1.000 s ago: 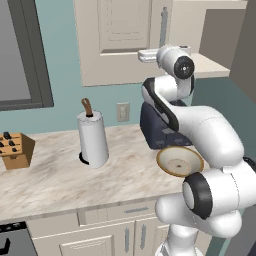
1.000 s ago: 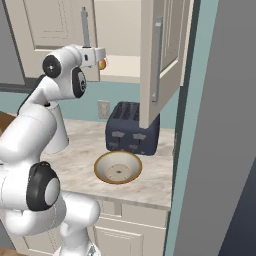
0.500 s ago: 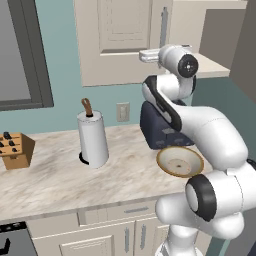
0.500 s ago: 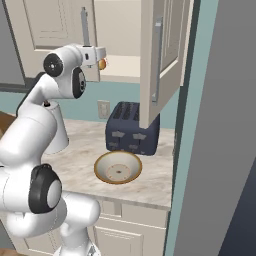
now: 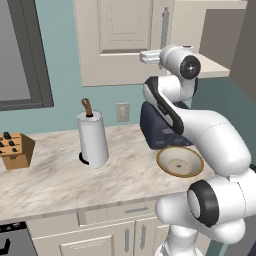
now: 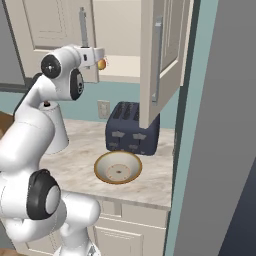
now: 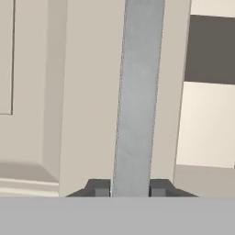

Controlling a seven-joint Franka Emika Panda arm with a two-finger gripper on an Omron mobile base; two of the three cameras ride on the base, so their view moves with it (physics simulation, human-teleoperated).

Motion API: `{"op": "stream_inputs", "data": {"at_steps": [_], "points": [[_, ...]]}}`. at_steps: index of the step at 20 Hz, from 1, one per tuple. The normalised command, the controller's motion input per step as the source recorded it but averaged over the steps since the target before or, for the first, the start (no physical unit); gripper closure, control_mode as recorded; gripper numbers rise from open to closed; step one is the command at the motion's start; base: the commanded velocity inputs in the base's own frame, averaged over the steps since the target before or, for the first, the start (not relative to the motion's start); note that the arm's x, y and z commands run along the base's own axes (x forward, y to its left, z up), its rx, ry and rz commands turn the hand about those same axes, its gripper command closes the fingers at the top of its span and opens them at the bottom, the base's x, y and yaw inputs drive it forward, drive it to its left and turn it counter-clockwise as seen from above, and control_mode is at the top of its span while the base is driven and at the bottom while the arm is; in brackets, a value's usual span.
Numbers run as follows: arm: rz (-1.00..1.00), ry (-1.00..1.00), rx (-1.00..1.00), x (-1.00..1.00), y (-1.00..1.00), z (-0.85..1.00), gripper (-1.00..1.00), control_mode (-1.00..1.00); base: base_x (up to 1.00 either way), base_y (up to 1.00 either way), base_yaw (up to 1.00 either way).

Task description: Open the cabinet. Pick the apple and mango from the cabinet and place them into the bowl. Then close the cabinet.

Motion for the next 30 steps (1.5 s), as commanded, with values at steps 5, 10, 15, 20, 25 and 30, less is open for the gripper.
{"op": "stream_inputs", "data": {"at_steps": [5, 10, 15, 20, 25, 30], "points": [[0.00, 0.00, 0.00, -0.31, 0.88, 0.33, 1.00, -1.00, 0.00, 0.00, 0.00], [0.00, 0.00, 0.01, -0.57, 1.00, 0.55, 1.00, -1.00, 0.00, 0.00, 0.00], [0.00, 0.00, 0.03, -0.77, 1.00, 0.65, 1.00, -1.00, 0.00, 0.00, 0.00], [0.00, 0.00, 0.00, -0.75, 1.00, 0.64, 1.00, -1.00, 0.00, 0.00, 0.00], [0.00, 0.00, 0.00, -0.75, 1.00, 0.64, 1.00, -1.00, 0.00, 0.00, 0.00], [0.00, 0.00, 0.00, -0.74, 1.00, 0.62, 1.00, -1.00, 0.00, 0.00, 0.00]]}}
